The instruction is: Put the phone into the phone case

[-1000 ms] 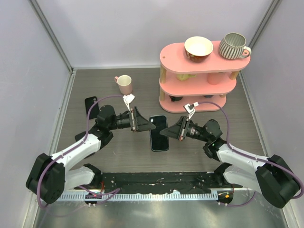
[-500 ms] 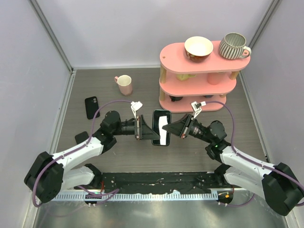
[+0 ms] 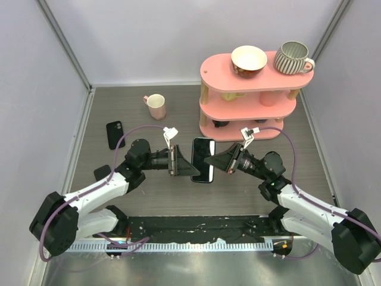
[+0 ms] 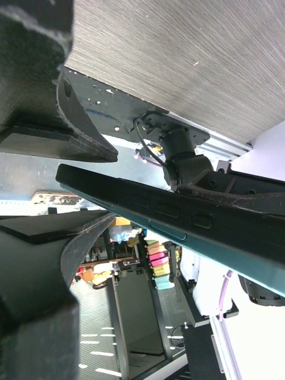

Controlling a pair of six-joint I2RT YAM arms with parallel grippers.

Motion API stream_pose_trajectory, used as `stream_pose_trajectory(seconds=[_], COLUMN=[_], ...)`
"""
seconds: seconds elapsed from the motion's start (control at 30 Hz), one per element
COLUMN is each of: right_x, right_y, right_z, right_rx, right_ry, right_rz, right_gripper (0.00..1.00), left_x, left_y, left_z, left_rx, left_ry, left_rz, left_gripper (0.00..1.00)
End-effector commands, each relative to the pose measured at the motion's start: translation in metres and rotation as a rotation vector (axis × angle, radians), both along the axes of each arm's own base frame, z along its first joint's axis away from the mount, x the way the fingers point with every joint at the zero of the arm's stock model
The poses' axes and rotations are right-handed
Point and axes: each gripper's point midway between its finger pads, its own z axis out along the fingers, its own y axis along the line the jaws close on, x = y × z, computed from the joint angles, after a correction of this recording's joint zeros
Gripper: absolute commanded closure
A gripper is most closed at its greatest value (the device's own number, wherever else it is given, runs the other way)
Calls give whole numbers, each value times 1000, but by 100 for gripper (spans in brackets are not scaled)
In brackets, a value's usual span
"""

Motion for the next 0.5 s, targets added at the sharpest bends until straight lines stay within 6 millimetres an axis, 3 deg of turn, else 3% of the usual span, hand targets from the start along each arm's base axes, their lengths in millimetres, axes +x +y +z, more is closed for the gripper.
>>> stream_pose_trajectory(seconds=[0.0, 0.17, 0.3, 0.4, 0.47], right_x=[-4, -8, -23, -37, -40], right_y=[-2, 1, 2, 0, 0], right_z=[49, 38, 18, 14, 7], right_rx=[88, 56, 19, 13, -12], right_ry=[-144, -125, -123, -156, -176], right_rz=[-2, 39, 106, 161, 171], right_gripper=[99, 99, 98, 98, 98], left_x=[-1, 1, 5, 15, 15], left_y=[0, 0, 7, 17, 22], left_z=[20, 17, 14, 8, 17], left_rx=[-28, 12, 101, 189, 204], left_ry=[-87, -87, -134, -188, -227], left_rz=[-10, -2, 44, 117, 135], left_gripper=[56, 56, 39, 33, 32])
